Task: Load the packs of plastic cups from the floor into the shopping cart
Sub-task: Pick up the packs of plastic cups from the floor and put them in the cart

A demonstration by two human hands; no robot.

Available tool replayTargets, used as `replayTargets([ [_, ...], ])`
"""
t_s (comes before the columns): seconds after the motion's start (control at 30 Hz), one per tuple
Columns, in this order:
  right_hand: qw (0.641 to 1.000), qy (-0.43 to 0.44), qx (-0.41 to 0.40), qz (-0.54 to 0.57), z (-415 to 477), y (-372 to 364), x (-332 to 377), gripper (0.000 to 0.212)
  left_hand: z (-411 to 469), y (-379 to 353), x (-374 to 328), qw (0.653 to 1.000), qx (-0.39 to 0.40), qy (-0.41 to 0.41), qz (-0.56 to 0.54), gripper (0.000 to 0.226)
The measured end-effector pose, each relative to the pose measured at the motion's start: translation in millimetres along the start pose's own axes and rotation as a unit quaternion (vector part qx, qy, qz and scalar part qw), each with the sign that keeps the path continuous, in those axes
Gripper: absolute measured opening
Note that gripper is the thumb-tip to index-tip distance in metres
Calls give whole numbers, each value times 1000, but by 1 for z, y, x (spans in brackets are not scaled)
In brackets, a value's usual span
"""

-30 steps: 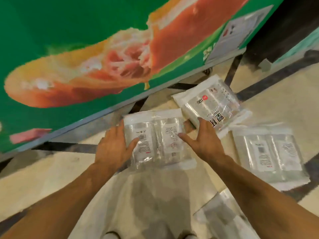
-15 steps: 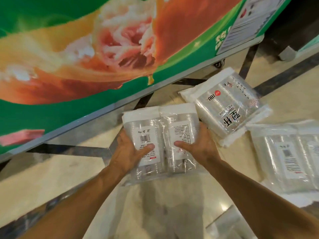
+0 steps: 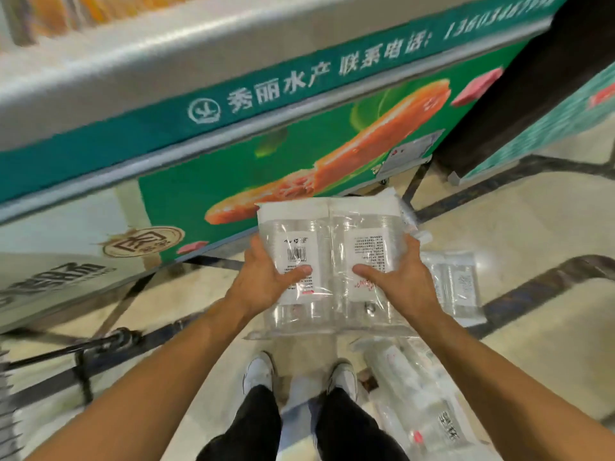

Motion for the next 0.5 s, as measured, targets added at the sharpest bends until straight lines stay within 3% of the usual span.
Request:
replayTargets([
  [0.2,998,45,36,-24,-108,31,170,119,-136,148,-70,999,-18,12,-37,113],
  [0.43,982,121,134,-58,-204,-14,312,104,-276,278,-47,987,-97,92,-91,126],
  [0.5,972,144,176,-65,-231,-42,345,104,-323,313,-40,979,-136,110,-104,119],
])
Point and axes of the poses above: each hand's wrist, its own z-axis towards the middle knuckle, its own y-axis out of the back of the hand, x = y × z, the point moved 6 cm from there along z, towards the middle knuckle, and after that the axes turned 12 degrees about z, right-handed, at the moved point
